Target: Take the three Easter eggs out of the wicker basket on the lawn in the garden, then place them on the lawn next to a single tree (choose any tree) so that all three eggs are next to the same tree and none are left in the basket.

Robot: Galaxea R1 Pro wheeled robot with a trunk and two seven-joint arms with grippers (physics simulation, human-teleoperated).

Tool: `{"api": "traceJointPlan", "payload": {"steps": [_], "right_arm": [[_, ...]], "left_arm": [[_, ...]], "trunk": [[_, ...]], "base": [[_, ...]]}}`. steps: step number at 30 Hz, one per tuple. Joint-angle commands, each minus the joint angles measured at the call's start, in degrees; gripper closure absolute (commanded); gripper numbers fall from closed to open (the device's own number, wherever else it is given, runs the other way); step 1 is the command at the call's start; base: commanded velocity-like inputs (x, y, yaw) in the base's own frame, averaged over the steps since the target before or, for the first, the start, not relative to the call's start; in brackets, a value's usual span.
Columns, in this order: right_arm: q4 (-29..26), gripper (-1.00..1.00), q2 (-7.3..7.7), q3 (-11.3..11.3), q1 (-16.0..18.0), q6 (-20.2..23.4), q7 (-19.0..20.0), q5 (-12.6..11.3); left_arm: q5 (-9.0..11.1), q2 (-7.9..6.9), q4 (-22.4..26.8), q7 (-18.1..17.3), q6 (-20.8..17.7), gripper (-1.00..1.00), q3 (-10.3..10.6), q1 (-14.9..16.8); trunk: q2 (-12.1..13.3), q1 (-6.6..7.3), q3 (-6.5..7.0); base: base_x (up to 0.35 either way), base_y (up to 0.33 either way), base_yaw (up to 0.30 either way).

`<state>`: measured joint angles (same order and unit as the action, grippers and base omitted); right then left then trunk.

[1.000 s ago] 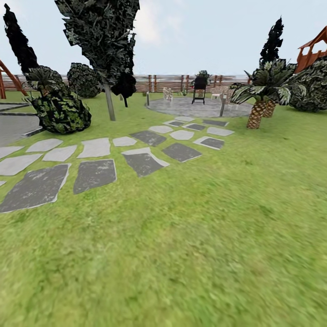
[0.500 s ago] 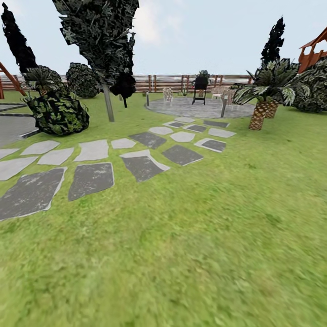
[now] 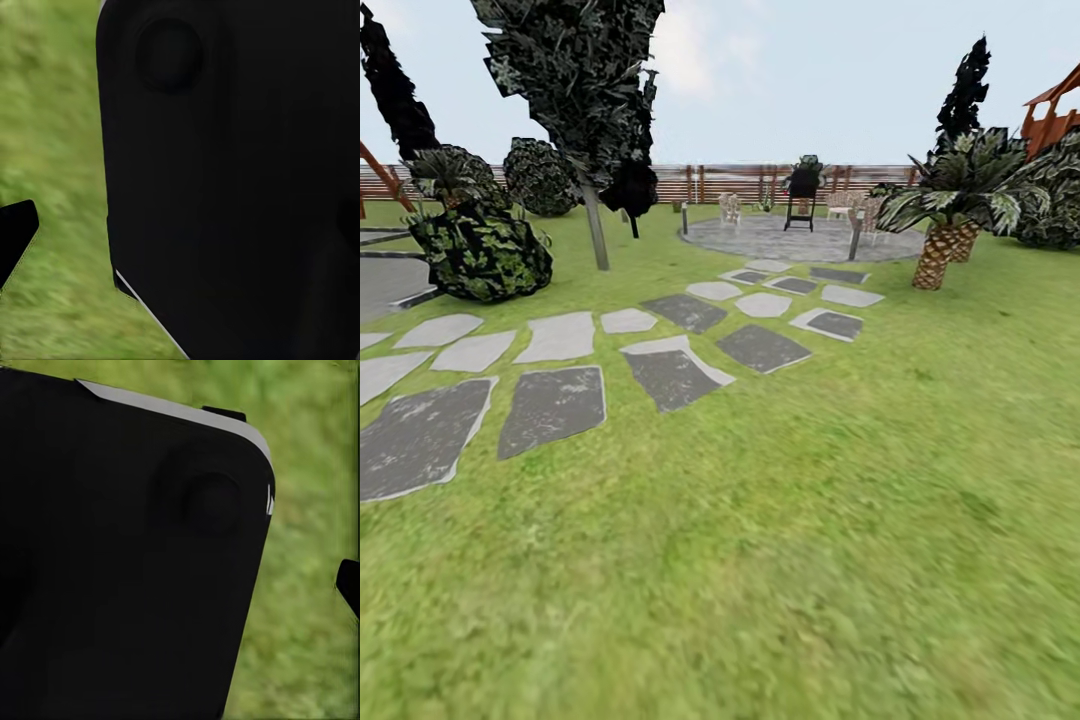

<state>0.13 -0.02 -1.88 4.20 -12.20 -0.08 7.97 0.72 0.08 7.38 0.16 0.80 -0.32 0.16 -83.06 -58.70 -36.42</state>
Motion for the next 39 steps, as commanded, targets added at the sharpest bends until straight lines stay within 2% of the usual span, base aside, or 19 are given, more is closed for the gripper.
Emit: {"api": "traceJointPlan", "payload": {"steps": [1,39], "right_arm": [[0.0,-1.00,0.01,-0.1,0.0,-0.2,0.0,0.2],[0.0,-1.00,0.07,-0.1,0.0,-0.6,0.0,0.2]], "left_arm": [[0.1,0.01,0.0,0.0,0.1,-1.00,0.0,0.0],[0.1,0.01,0.0,0.0,0.1,-1.00,0.0,0.0]], "trunk": [[0.0,-0.03,-0.05],[0.0,-0.03,-0.05]], "base": [[0.339,0.000,0.000],[0.339,0.000,0.000]]}}
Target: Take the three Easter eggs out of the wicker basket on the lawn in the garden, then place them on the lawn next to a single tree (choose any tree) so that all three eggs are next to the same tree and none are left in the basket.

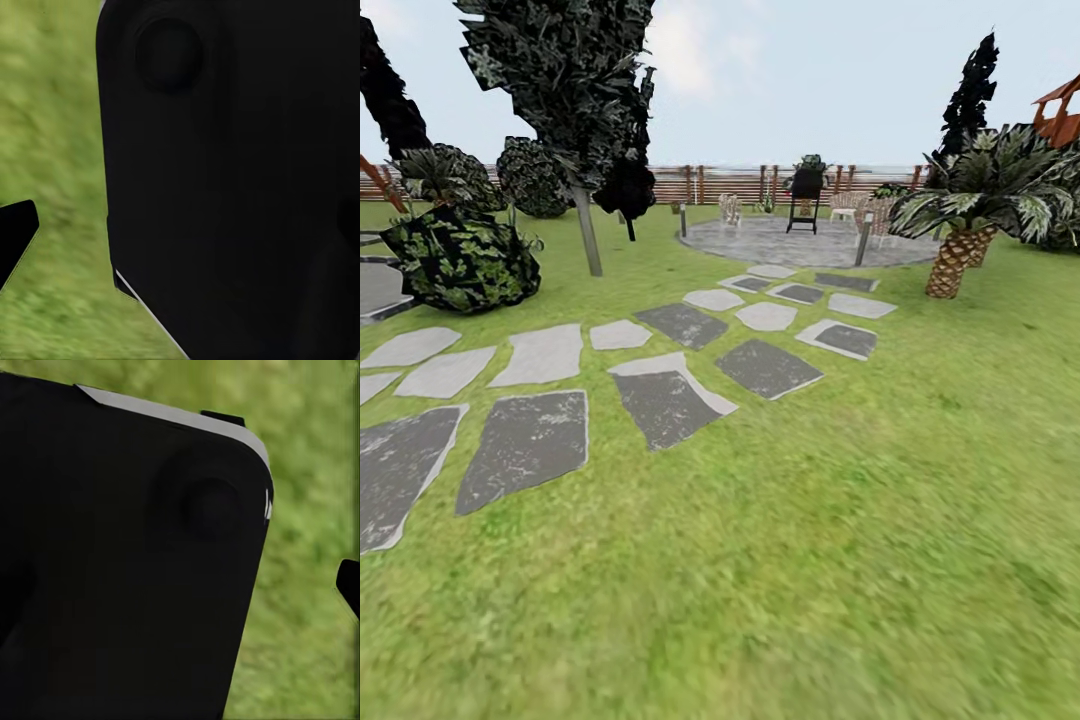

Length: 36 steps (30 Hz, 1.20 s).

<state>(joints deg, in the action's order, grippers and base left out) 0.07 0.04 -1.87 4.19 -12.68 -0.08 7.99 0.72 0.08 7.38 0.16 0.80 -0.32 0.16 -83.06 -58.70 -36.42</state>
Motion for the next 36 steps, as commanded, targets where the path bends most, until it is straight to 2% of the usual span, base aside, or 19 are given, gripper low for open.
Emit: {"api": "traceJointPlan", "payload": {"steps": [1,24,36], "right_arm": [[0.0,-1.00,0.03,-0.1,0.0,-0.2,0.0,0.1],[0.1,-1.00,-0.04,-0.1,0.0,-0.2,0.0,0.5],[0.0,-1.00,-0.07,-0.1,0.0,-0.2,0.0,0.5]], "left_arm": [[0.1,0.01,0.0,0.0,0.1,-1.00,0.0,0.0],[0.1,0.01,0.0,0.0,0.1,-1.00,0.0,0.0],[0.1,0.01,0.0,0.0,0.1,-1.00,0.0,0.0]], "trunk": [[0.0,-0.03,-0.05],[0.0,-0.03,-0.05],[0.0,-0.03,-0.05]], "base": [[0.339,0.000,0.000],[0.339,0.000,-0.001],[0.339,0.000,-0.073]]}}
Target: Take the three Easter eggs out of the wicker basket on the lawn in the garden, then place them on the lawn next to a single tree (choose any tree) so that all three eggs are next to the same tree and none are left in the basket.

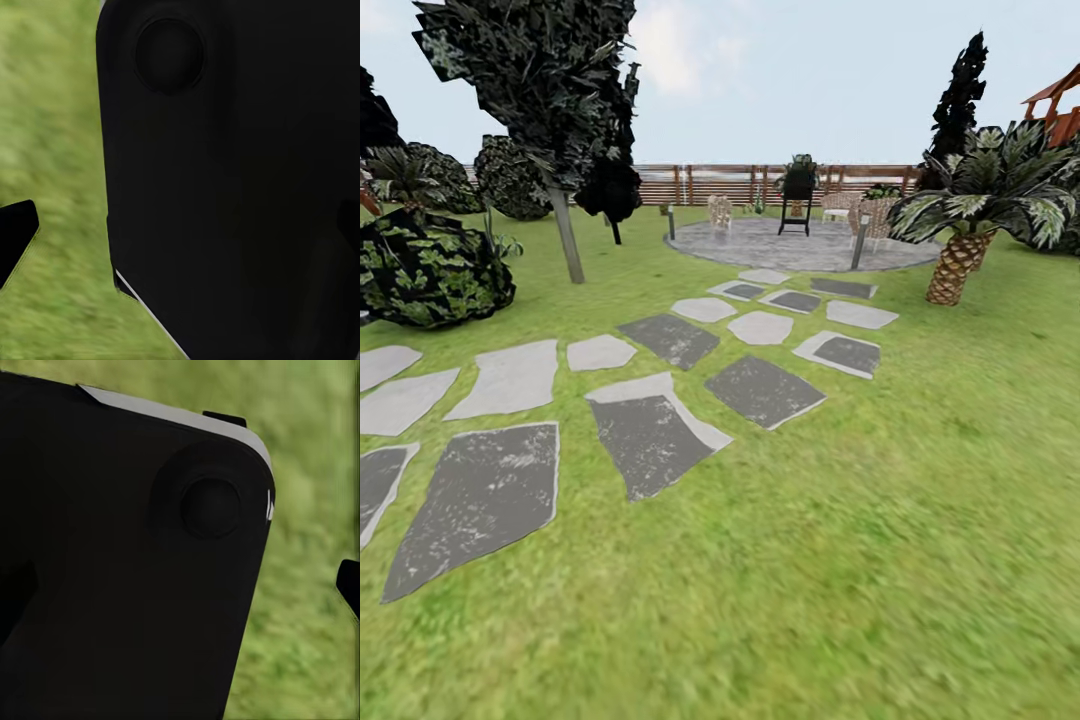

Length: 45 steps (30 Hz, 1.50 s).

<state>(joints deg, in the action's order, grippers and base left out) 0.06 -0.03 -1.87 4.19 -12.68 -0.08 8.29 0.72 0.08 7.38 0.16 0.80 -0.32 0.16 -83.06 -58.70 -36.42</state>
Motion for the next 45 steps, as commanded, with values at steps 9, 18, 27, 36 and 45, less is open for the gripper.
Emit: {"api": "traceJointPlan", "payload": {"steps": [9,18,27,36,45], "right_arm": [[0.1,-1.00,-0.02,-0.1,0.0,-0.1,0.0,0.0],[0.1,-1.00,-0.05,-0.1,0.0,0.1,0.0,0.0],[0.0,-1.00,0.03,-0.1,0.0,-0.2,0.0,-0.3],[0.0,-1.00,0.02,-0.1,0.1,-0.2,0.0,-0.1],[0.0,-1.00,0.03,-0.1,0.1,-0.2,0.0,0.2]], "left_arm": [[0.1,0.01,0.0,0.0,0.1,-1.00,0.0,0.0],[0.1,0.01,0.0,0.0,0.1,-1.00,0.0,0.0],[0.1,0.01,0.0,0.0,0.1,-1.00,0.0,0.0],[0.1,0.01,0.0,0.0,0.1,-1.00,0.0,0.0],[0.1,0.01,0.0,0.0,0.1,-1.00,0.0,0.0]], "trunk": [[0.0,-0.03,-0.05],[0.0,-0.03,-0.05],[0.0,-0.03,-0.05],[0.0,-0.03,-0.05],[0.0,-0.03,-0.05]], "base": [[0.339,0.000,-0.002],[0.339,0.000,0.000],[0.340,0.000,0.000],[0.339,0.000,0.000],[0.339,0.000,-0.009]]}}
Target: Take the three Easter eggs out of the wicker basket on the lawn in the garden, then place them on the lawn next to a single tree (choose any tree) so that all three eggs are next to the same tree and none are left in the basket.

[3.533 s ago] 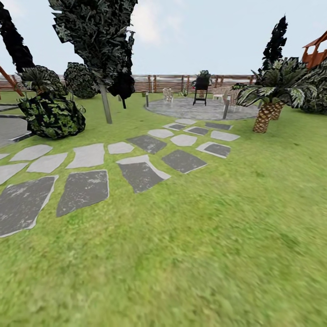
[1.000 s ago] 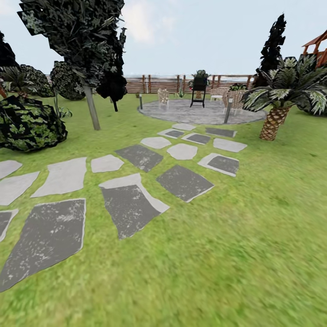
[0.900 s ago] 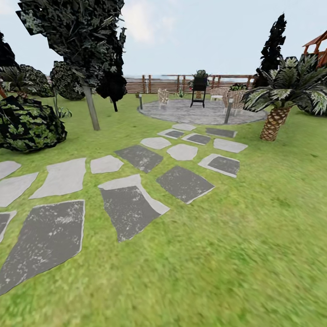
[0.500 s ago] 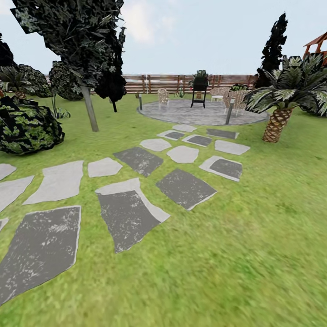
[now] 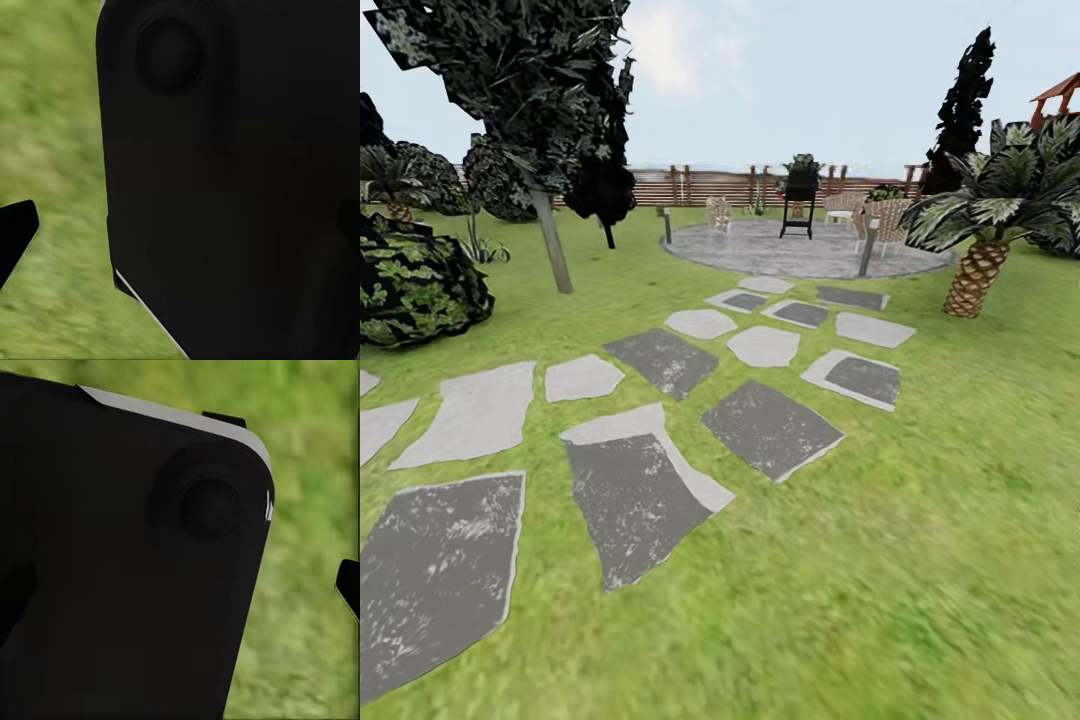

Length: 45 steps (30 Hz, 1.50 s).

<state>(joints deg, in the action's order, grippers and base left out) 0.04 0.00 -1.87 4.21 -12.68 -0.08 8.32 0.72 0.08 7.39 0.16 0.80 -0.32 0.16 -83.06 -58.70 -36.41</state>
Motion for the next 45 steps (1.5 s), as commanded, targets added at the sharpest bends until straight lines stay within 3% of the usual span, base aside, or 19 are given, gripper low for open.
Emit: {"api": "traceJointPlan", "payload": {"steps": [1,45], "right_arm": [[0.0,-1.00,0.00,-0.1,0.0,-0.2,0.0,0.2],[0.1,-1.00,0.00,-0.1,0.0,0.0,0.0,-0.1]], "left_arm": [[0.1,0.01,0.0,0.0,0.1,-1.00,0.0,0.0],[0.1,0.01,0.0,0.0,0.1,-1.00,0.0,0.0]], "trunk": [[0.0,-0.03,-0.05],[0.0,-0.03,-0.05]], "base": [[0.339,0.000,-0.105],[0.339,0.000,-0.024]]}}
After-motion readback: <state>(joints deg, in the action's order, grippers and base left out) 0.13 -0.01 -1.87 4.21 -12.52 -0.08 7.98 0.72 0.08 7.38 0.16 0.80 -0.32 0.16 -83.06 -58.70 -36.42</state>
